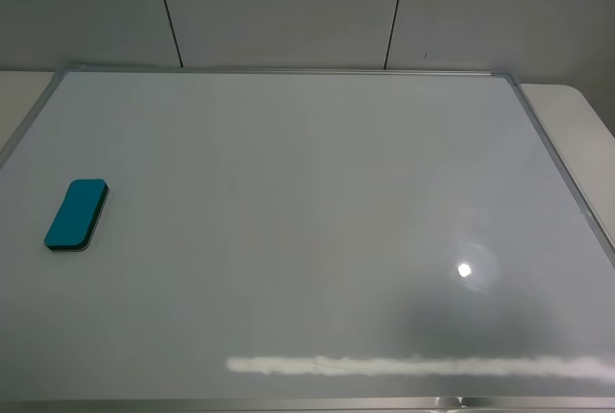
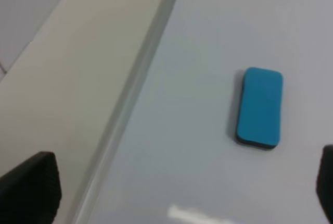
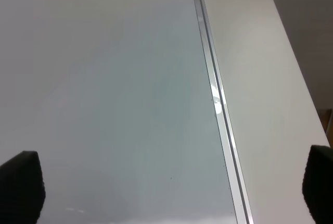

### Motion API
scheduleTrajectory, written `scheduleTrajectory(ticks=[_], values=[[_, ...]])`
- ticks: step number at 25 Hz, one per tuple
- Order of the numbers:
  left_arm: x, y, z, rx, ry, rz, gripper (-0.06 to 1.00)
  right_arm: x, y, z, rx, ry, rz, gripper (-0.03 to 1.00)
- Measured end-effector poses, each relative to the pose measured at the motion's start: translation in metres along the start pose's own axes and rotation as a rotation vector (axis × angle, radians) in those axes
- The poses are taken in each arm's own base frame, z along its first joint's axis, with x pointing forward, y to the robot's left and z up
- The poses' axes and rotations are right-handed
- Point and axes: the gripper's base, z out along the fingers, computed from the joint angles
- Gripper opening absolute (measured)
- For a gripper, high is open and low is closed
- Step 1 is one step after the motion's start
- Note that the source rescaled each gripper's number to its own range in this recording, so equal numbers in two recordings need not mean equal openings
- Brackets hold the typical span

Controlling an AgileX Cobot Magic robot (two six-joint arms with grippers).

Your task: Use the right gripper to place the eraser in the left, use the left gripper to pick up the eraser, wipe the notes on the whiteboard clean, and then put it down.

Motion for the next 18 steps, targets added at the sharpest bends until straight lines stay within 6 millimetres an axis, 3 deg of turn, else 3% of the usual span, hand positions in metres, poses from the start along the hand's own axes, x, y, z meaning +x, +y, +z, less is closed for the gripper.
scheduleTrajectory(ticks=[18], values=[[-0.0001,0.0001,0.0000,0.001,0.000,0.003,1.00,0.0000,0.0000,0.0000,0.000,0.000,0.000,1.00]])
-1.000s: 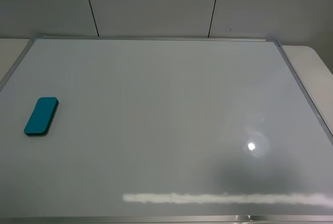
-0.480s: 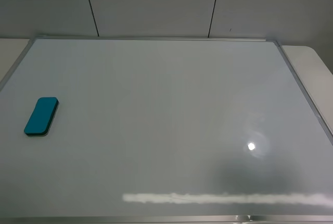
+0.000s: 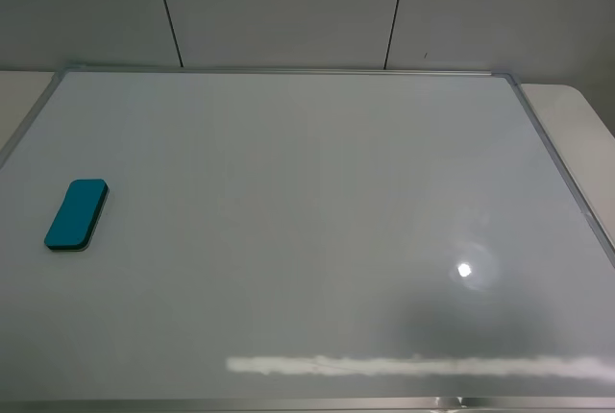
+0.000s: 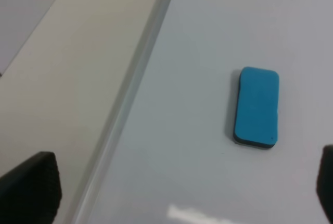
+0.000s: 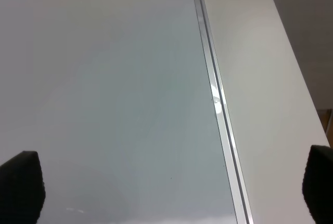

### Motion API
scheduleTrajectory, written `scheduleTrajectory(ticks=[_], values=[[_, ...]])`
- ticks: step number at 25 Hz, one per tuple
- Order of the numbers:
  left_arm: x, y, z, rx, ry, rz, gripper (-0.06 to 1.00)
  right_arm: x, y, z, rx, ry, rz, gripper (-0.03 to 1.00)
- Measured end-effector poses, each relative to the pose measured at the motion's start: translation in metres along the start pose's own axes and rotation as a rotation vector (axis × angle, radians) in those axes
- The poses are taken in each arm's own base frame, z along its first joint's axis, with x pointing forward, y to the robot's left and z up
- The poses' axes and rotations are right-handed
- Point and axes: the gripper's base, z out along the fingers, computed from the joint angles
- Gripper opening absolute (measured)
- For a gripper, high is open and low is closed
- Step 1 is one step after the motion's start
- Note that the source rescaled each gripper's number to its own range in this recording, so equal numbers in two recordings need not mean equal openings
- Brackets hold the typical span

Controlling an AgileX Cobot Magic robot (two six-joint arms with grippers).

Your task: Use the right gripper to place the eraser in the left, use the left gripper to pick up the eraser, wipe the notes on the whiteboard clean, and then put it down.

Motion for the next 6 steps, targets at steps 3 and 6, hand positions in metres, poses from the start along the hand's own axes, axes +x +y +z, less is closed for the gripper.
scheduleTrajectory(ticks=[3,6], values=[[0.0000,0.0000,0.0000,0.000,0.000,0.000,1.00,0.0000,0.0000,0.0000,0.000,0.000,0.000,1.00],[0.0000,0.0000,0.0000,0.000,0.000,0.000,1.00,0.0000,0.0000,0.0000,0.000,0.000,0.000,1.00]])
